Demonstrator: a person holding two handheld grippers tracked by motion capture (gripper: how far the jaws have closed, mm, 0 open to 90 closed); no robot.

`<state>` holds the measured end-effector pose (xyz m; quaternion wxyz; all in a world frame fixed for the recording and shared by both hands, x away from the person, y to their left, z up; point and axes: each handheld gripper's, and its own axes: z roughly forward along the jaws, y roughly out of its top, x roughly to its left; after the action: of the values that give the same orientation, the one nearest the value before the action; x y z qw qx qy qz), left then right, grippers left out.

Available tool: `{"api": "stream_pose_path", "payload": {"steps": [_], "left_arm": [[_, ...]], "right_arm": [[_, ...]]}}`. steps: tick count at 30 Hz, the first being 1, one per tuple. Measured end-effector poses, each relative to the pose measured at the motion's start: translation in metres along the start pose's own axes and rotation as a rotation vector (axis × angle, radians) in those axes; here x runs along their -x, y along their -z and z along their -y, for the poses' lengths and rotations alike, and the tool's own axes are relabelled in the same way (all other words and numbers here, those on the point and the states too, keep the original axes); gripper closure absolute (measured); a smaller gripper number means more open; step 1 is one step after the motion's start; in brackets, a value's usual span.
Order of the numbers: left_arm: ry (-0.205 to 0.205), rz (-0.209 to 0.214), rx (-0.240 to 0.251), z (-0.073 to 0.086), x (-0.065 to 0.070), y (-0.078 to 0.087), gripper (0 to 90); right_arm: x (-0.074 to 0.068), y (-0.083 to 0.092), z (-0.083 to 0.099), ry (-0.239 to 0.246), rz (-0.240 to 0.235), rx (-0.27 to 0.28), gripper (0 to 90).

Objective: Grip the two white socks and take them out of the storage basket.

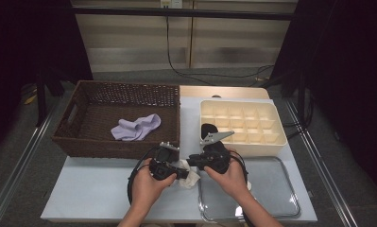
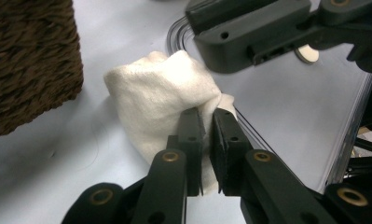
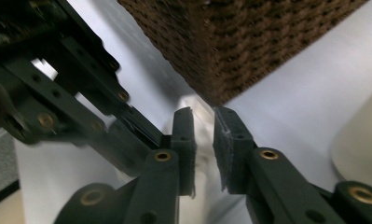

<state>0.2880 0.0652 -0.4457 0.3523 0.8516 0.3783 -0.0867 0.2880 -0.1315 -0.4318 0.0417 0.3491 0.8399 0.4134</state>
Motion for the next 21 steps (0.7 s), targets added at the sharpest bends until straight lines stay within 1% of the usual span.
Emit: {"api": "stream_pose_path", "payload": {"steps": [3, 4, 6, 8, 9, 10, 11, 12, 13, 14, 16, 17, 18, 19, 20, 21], "left_arm": [[0.0, 0.0, 0.003, 0.0, 0.001, -0.001, 81.3], [-0.001, -0.012, 0.009, 0.001, 0.001, -0.002, 80.2], [0.002, -0.007, 0.025, 0.002, 0.002, -0.001, 76.1], [-0.016, -0.011, 0.045, 0.003, 0.004, 0.003, 72.5], [-0.028, -0.017, 0.061, 0.003, 0.005, 0.006, 72.6], [-0.033, -0.019, 0.078, 0.003, 0.005, 0.011, 73.1], [-0.032, -0.02, 0.095, 0.003, 0.006, 0.015, 74.8], [-0.039, -0.025, 0.109, 0.004, 0.006, 0.019, 75.4], [-0.056, -0.035, 0.113, 0.004, 0.006, 0.021, 77.2], [-0.063, -0.046, 0.115, 0.004, 0.006, 0.022, 78.1], [-0.085, -0.02, 0.115, 0.003, 0.007, 0.018, 78.4], [-0.082, -0.014, 0.108, 0.004, 0.008, 0.015, 78.3], [-0.098, -0.017, 0.096, 0.004, 0.009, 0.01, 77.1], [-0.105, -0.016, 0.073, 0.005, 0.01, 0.005, 76.5], [-0.103, -0.024, 0.056, 0.006, 0.011, 0.0, 76.7], [-0.107, -0.029, 0.054, 0.007, 0.011, -0.003, 77.5]], "right_arm": [[-0.001, -0.007, 0.001, -0.004, -0.01, -0.018, 75.6], [0.0, -0.011, 0.003, -0.002, 0.002, -0.033, 77.7], [0.003, -0.015, 0.005, -0.012, 0.002, -0.047, 81.2], [0.006, -0.017, 0.007, -0.021, 0.004, -0.056, 82.6], [0.007, -0.018, 0.007, -0.023, 0.001, -0.055, 83.1], [0.008, -0.017, 0.007, -0.029, 0.008, -0.066, 83.5], [0.01, -0.018, 0.008, -0.026, 0.008, -0.07, 83.7], [0.011, -0.018, 0.008, -0.019, 0.009, -0.071, 83.8], [0.012, -0.018, 0.009, -0.022, 0.017, -0.078, 83.9], [0.013, -0.018, 0.01, -0.024, 0.013, -0.073, 84.0], [0.013, -0.018, 0.011, -0.018, 0.018, -0.078, 84.1], [0.013, -0.019, 0.011, -0.012, 0.019, -0.079, 84.1], [0.012, -0.019, 0.012, -0.008, 0.016, -0.074, 84.1], [0.012, -0.02, 0.012, -0.014, 0.015, -0.078, 84.1], [0.011, -0.02, 0.012, -0.015, 0.017, -0.082, 84.0], [0.011, -0.02, 0.012, -0.016, 0.018, -0.08, 83.7]]}}
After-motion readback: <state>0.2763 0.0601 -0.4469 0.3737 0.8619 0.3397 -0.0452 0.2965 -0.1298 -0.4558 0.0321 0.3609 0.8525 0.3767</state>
